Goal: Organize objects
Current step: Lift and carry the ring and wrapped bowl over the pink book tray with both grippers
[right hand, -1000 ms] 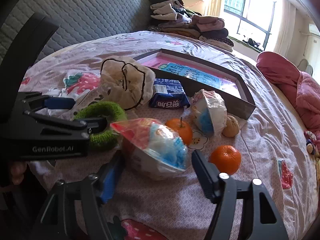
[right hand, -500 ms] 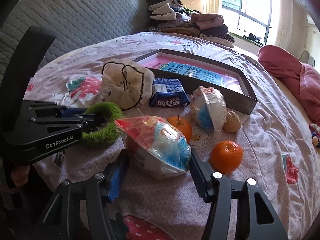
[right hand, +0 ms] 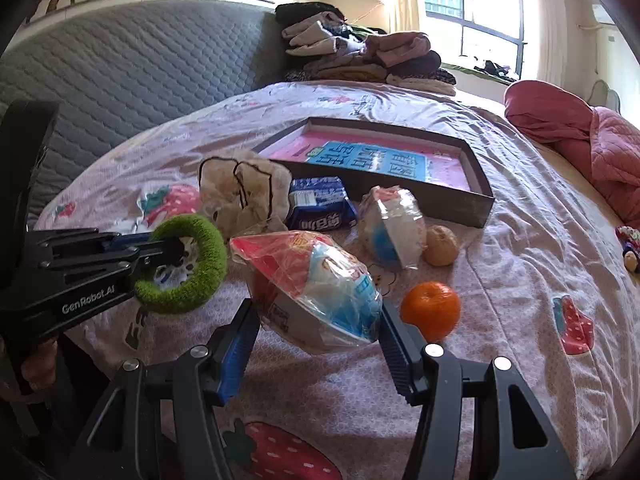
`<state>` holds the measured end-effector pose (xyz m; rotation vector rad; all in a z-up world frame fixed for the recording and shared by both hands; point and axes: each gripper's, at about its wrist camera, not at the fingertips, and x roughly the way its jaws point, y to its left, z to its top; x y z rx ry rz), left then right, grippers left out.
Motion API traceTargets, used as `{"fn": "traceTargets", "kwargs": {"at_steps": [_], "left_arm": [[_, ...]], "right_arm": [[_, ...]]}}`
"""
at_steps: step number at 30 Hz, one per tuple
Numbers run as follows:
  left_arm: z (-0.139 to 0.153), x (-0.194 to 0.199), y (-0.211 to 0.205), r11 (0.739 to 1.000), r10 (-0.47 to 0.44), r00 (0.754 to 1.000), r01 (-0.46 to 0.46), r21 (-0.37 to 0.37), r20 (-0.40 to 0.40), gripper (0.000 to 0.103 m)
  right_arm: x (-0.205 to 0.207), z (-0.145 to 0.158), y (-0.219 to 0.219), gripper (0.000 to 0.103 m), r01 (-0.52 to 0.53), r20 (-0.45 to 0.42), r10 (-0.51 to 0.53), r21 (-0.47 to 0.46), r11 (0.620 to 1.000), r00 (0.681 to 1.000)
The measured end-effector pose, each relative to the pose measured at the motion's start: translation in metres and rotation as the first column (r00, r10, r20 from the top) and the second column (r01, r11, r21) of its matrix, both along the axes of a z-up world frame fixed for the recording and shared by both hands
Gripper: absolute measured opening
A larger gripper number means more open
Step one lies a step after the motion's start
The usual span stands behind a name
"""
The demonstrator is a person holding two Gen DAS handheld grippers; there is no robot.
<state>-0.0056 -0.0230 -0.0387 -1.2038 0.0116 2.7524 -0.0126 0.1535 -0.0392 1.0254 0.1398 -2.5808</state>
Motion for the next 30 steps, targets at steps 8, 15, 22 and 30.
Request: {"fn": "traceTargets", "kwargs": {"at_steps": [8, 15, 22, 30], "left_arm": [[0.006, 0.004, 0.002, 1.0, 0.02, 0.999, -0.02, -0.002, -0.028, 0.012], [0.016, 0.007, 0.001, 1.0, 0.016, 0.994, -0.014, 0.025, -0.11, 0.012], [0.033, 0.0, 0.009, 1.0, 0.017, 0.986, -0.013, 0.028, -0.166, 0.012], [0.046, -0.019, 0.016, 1.0, 0.014, 0.98, -0.01, 0.02, -0.2, 0.012]], "right_arm": [[0.001, 0.006, 0.004, 0.059, 0.012, -0.023, -0.013, -0.02, 1.0, 1.0], [0.0, 0.017, 0.009, 0.059, 0.021, -0.077, -0.025, -0.052, 0.998, 0.997], [-0.011, 0.029, 0.012, 0.059, 0.029, -0.112, -0.037, -0.074, 0.997, 0.993], [-0.029, 0.04, 0.019, 0.059, 0.053, -0.141, -0.065, -0.085, 0.995, 0.988]]}}
